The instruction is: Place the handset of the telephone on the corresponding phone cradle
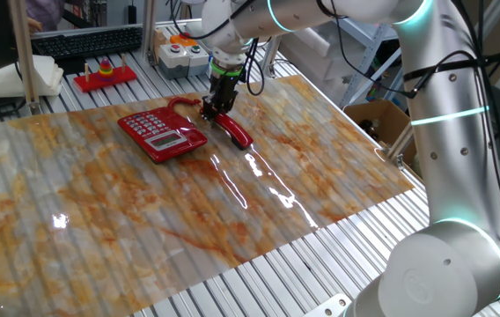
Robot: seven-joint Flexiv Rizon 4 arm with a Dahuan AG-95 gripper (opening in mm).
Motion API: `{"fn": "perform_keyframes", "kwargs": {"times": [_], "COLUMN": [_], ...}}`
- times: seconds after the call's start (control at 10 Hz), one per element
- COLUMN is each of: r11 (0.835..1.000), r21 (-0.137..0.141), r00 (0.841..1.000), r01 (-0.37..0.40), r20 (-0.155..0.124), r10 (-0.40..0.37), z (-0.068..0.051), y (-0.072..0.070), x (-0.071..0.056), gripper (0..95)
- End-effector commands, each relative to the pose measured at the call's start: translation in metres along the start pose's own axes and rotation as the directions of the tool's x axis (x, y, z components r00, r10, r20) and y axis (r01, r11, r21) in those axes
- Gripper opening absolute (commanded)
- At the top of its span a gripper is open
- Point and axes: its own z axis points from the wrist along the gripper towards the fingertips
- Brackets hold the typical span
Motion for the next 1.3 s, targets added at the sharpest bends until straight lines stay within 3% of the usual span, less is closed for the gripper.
{"fn": "perform_keyframes", "kwargs": {"times": [0.1, 0.7, 0.8, 1.2, 1.3], "r11": [1.000, 1.000, 0.999, 0.998, 0.998], "r21": [0.000, -0.008, -0.022, -0.011, -0.010], "r00": [1.000, 0.999, 0.998, 0.997, 0.997], "r01": [0.002, -0.026, -0.050, -0.058, -0.058], "r20": [0.004, 0.020, 0.048, 0.050, 0.051], "r10": [-0.002, 0.026, 0.051, 0.058, 0.058], "z": [-0.0021, -0.0039, -0.0039, -0.0035, -0.0033], "y": [0.0004, 0.0054, 0.0054, 0.0055, 0.0055], "x": [0.0001, -0.0052, -0.0052, -0.0052, -0.0053], "gripper": [0.0, 0.0, 0.0, 76.0, 76.0]}}
